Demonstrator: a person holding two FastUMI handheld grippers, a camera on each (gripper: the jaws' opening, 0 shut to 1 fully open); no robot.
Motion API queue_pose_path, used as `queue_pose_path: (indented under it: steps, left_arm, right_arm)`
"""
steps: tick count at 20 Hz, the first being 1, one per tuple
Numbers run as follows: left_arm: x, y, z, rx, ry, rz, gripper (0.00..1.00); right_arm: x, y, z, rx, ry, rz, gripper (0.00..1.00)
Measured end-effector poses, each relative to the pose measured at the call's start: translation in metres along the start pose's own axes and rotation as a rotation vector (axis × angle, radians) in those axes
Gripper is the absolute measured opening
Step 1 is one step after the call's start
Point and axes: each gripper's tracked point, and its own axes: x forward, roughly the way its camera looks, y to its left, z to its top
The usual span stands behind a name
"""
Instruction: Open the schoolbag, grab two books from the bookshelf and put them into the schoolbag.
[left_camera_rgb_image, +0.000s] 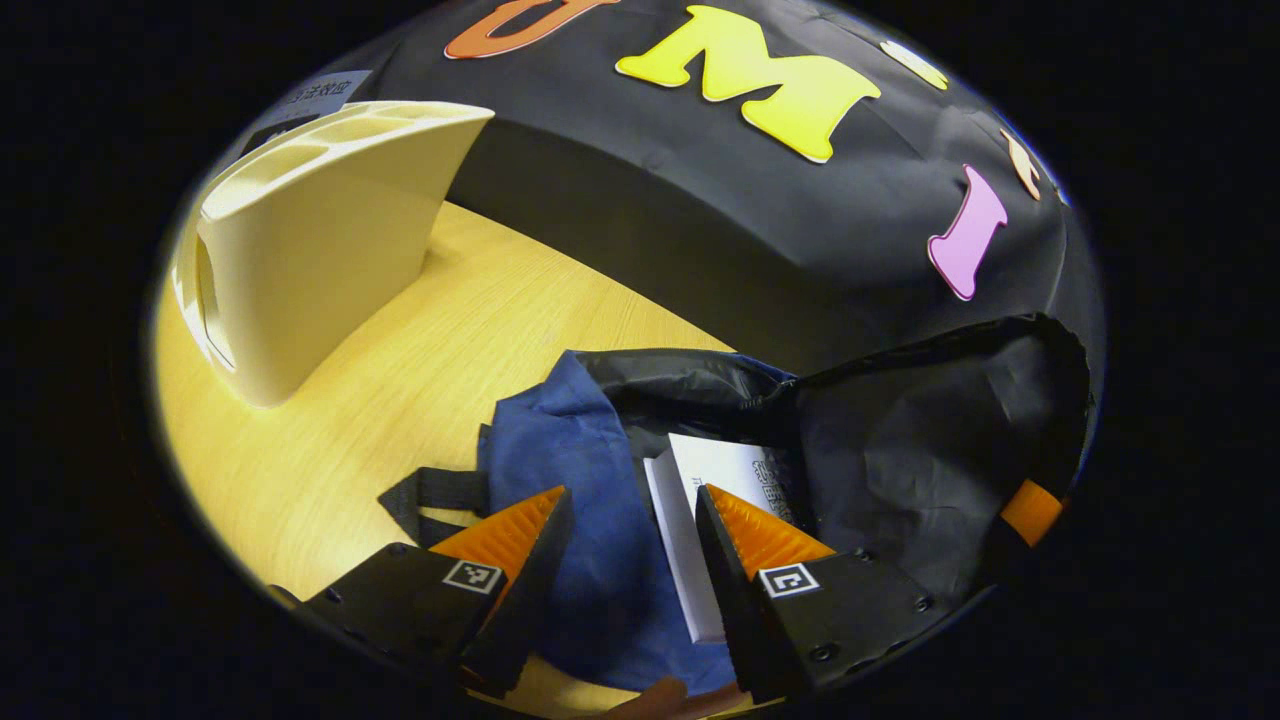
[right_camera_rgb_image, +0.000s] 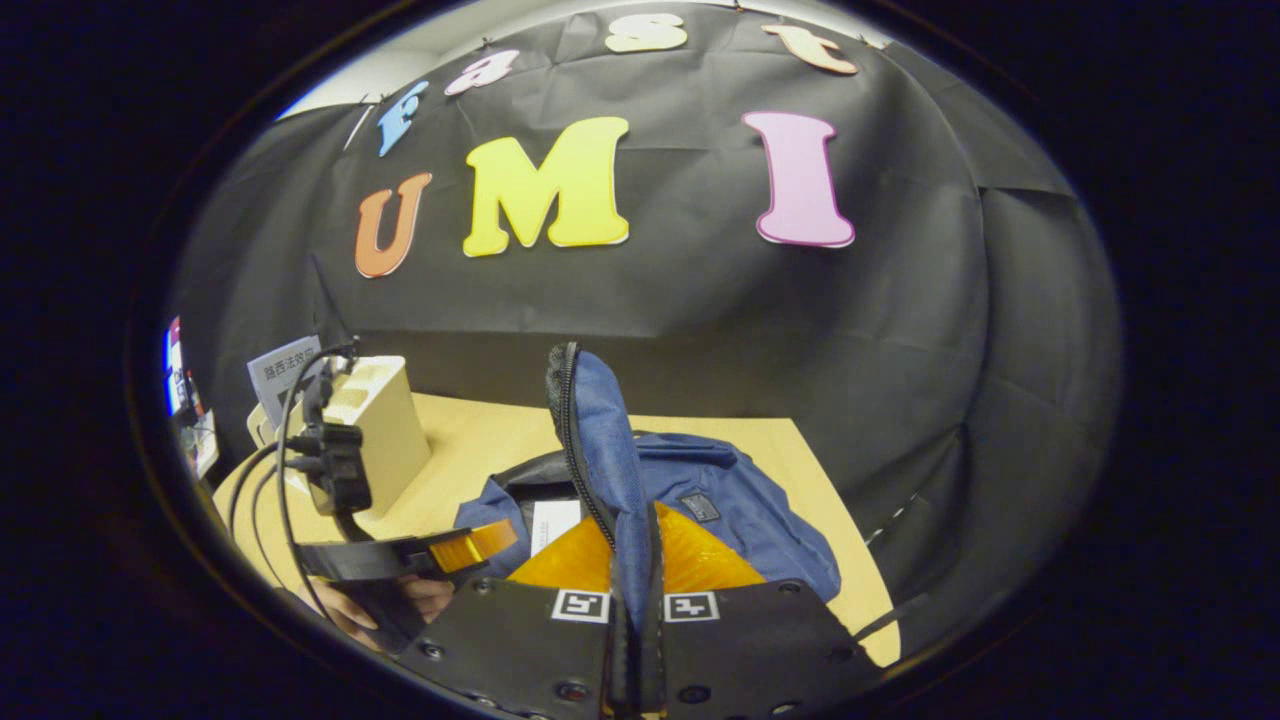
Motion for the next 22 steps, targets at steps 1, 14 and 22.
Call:
queue_pose_path:
  steps: [1,14,22]
  left_arm:
    - [-0.008,0.006,0.002,0.029,-0.004,0.007,0.78]
    - [-0.153,0.086,0.129,0.477,-0.355,0.151,0.98]
    - [-0.209,0.163,0.205,0.530,-0.349,0.330,0.99]
  right_arm:
    - [-0.001,0.003,-0.003,0.005,0.003,0.004,0.05]
    - [-0.006,0.019,-0.013,-0.046,0.007,-0.064,0.02]
    - [-0.008,0.027,-0.012,-0.056,-0.003,-0.095,0.05]
